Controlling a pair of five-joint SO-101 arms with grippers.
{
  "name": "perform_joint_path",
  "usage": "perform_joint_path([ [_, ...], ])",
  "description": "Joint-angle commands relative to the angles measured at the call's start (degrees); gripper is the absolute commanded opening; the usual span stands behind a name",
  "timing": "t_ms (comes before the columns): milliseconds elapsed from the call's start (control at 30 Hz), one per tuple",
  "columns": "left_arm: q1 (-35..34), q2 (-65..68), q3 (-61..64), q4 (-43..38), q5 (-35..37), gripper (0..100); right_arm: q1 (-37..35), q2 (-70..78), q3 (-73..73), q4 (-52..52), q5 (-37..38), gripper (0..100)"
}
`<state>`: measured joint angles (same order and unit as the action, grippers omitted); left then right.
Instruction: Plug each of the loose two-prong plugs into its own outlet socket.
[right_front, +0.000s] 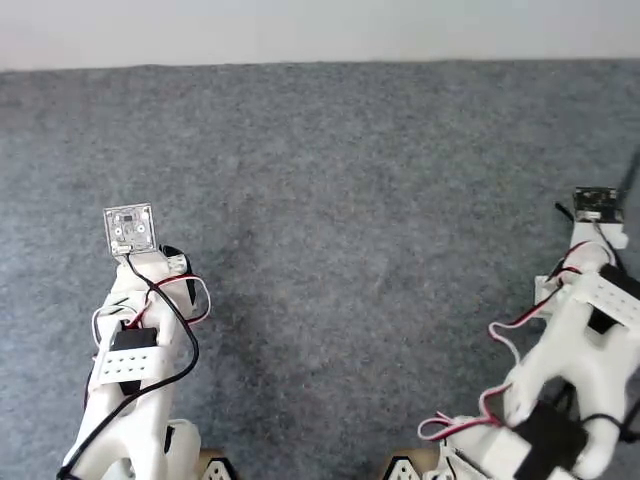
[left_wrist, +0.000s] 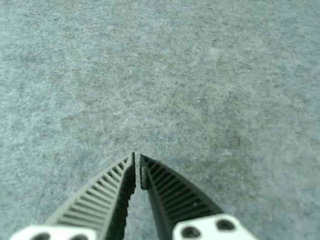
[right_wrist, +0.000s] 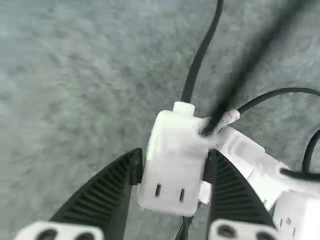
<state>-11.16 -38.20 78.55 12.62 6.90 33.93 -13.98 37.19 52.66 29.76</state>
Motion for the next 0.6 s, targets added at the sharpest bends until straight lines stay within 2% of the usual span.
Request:
perform_joint_path([
  [0, 0.26, -1.32, -0.66, -1.67, 0.18, 2, -2.51, -12.44, -0.97, 7.25, -0.88, 18.4],
  [300, -0.18, -1.49, -0.66, -1.67, 0.18, 2, -5.93, -42.51, 2.46, 26.77, -1.41, 18.0],
  [400, -0.26, -1.49, -0.57, -1.49, 0.18, 1, -5.76, -50.86, 8.09, 28.09, -1.41, 17.0],
  [567, -0.53, -1.93, 0.13, -1.41, 0.18, 1, -4.97, -65.01, 17.05, 25.89, -0.97, 5.4],
])
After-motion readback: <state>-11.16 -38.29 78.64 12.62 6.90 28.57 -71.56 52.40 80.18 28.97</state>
